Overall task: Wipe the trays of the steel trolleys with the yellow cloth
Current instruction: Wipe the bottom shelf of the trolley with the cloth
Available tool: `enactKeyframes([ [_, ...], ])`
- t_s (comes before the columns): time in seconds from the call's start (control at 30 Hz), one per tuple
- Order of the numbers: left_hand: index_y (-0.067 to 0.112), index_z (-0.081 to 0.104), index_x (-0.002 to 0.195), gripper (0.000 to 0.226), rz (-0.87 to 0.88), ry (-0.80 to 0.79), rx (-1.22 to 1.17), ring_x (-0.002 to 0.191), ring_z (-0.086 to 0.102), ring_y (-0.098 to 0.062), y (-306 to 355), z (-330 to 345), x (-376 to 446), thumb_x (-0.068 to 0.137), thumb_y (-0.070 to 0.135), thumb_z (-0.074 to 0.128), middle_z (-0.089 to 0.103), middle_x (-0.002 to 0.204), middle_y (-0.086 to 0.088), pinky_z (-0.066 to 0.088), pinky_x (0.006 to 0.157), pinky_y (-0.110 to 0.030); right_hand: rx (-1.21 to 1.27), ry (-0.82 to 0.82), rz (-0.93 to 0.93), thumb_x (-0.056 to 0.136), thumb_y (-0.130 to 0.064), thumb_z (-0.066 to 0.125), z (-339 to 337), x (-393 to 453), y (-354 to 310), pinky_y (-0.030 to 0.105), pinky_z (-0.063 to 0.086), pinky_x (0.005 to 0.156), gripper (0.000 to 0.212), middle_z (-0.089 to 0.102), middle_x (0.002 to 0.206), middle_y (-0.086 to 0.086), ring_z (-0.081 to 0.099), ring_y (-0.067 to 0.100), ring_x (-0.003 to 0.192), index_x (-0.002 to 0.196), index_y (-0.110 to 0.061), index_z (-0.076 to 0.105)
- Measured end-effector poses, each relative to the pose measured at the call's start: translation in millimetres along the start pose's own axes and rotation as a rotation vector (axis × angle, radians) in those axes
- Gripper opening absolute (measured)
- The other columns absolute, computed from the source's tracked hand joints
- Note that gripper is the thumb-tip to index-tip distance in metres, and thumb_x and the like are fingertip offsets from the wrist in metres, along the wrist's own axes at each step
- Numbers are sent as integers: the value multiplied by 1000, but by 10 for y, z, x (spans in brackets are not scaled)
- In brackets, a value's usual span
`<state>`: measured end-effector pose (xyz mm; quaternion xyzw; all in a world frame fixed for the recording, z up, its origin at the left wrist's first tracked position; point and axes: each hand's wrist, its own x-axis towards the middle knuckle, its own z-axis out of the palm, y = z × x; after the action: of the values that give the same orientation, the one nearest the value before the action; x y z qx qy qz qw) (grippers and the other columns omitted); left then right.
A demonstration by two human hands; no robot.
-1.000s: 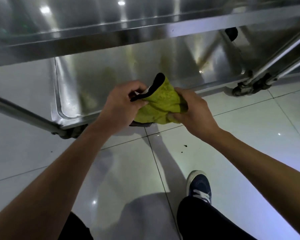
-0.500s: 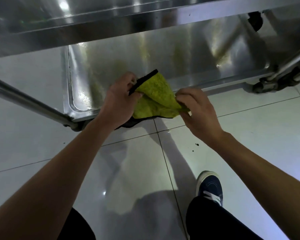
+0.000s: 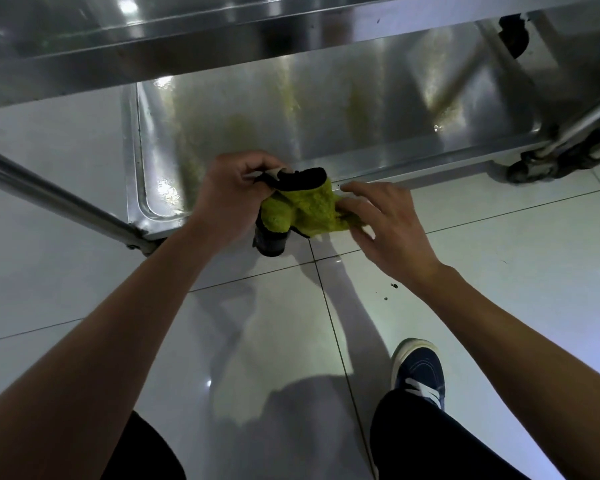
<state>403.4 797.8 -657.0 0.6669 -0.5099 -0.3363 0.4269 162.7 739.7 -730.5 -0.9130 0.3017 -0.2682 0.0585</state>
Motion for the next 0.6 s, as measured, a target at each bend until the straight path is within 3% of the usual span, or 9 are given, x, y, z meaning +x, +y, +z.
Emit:
enactKeyframes([
  [0.1,7,74,92,29,24,1,-5,79,64,-8,16,16,18,81,-15,59,73,90,-12,51,72,-23,164,-71,166,84,-31,72,-11,41,-162,44,38,103,67,59,134,1,50,20,123,143,-20,43],
  [0.2,12,73,89,33,22,-16,-5,79,65,-8,19,45,26,80,-15,58,72,86,-5,53,73,-24,381,-129,326,83,-44,76,-4,106,-316,32,35,106,83,59,131,-7,51,8,120,151,-25,33],
  [0.3,16,74,88,39,-6,-48,-13,80,66,-6,2,54,18,79,-17,55,72,84,2,55,73,-22,529,-74,466,83,-38,79,-24,191,-402,14,47,93,67,65,118,-16,59,-8,104,142,-27,50],
  [0.37,16,75,91,39,-18,-64,-4,82,67,-5,-20,62,10,79,-15,56,73,86,4,55,74,-22,501,18,450,86,-23,76,-53,242,-409,23,54,88,37,71,106,-11,64,-2,94,122,-18,68],
  [0.43,18,76,95,35,-34,-67,-19,84,68,-5,-46,61,8,82,-11,61,73,87,5,55,75,-21,508,96,440,89,-10,70,-93,294,-439,27,57,83,18,73,94,-9,67,5,86,106,-13,74],
  [0.53,28,74,98,35,-27,-48,-32,90,69,-6,-79,46,2,84,-4,69,73,91,9,54,79,-18,584,231,459,89,-6,66,-154,407,-474,16,54,73,16,69,84,-17,67,5,80,98,-16,73],
  [0.6,38,72,95,38,-65,-56,-53,92,70,-6,-105,45,-10,83,2,73,75,93,8,54,82,-18,641,284,486,88,-6,66,-195,490,-487,17,53,70,15,68,82,-18,66,5,79,94,-18,72],
])
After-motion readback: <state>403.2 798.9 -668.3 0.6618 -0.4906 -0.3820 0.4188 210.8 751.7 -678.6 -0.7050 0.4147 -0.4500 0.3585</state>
